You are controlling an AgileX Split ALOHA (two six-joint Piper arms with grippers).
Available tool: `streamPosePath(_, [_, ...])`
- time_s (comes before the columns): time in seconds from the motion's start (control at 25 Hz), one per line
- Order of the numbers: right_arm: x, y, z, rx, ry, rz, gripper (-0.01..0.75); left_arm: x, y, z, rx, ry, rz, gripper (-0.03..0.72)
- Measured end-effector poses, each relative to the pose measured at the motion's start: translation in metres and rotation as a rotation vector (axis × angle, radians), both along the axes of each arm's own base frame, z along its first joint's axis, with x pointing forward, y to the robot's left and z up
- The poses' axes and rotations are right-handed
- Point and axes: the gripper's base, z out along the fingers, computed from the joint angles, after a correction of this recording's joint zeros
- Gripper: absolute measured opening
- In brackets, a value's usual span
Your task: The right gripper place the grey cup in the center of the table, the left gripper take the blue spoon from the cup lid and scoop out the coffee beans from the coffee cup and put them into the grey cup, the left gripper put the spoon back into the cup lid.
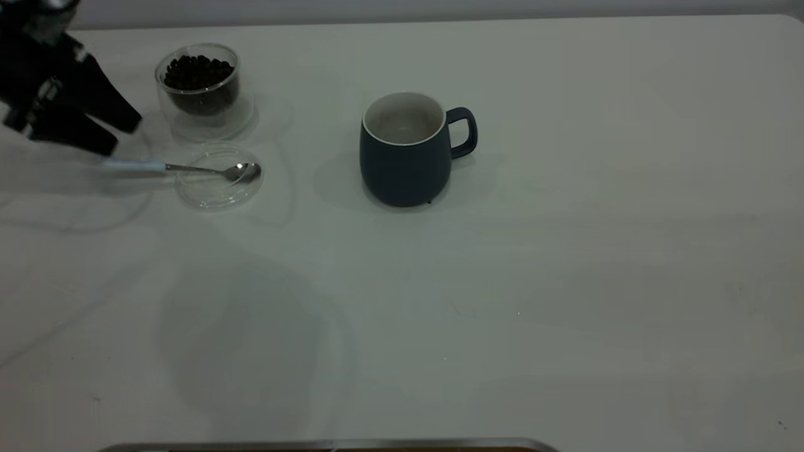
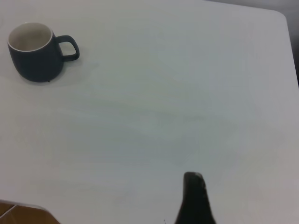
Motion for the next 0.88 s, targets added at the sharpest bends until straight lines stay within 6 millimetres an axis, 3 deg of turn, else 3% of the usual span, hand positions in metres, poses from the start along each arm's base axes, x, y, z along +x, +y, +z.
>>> streamPosePath(0.28, [0.0, 0.0, 0.0, 0.0, 0.0, 0.0, 0.59, 0.029, 0.013, 0.053, 0.166, -0.008, 0.068, 0.622])
streamPosePath(0.48, [0.0, 0.0, 0.0, 0.0, 0.0, 0.0, 0.59, 0.031, -0.001, 0.119, 0.264, -0.079, 0.102, 0.622])
streamPosePath(0.68, [0.0, 0.0, 0.0, 0.0, 0.0, 0.0, 0.59, 0.018, -0.037, 0.206, 0.411, -0.191, 0.129, 0.619])
streamPosePath(0.88, [0.0, 0.0, 0.0, 0.0, 0.0, 0.0, 0.59, -0.016, -0.09, 0.297, 0.492, -0.362, 0.147, 0.595])
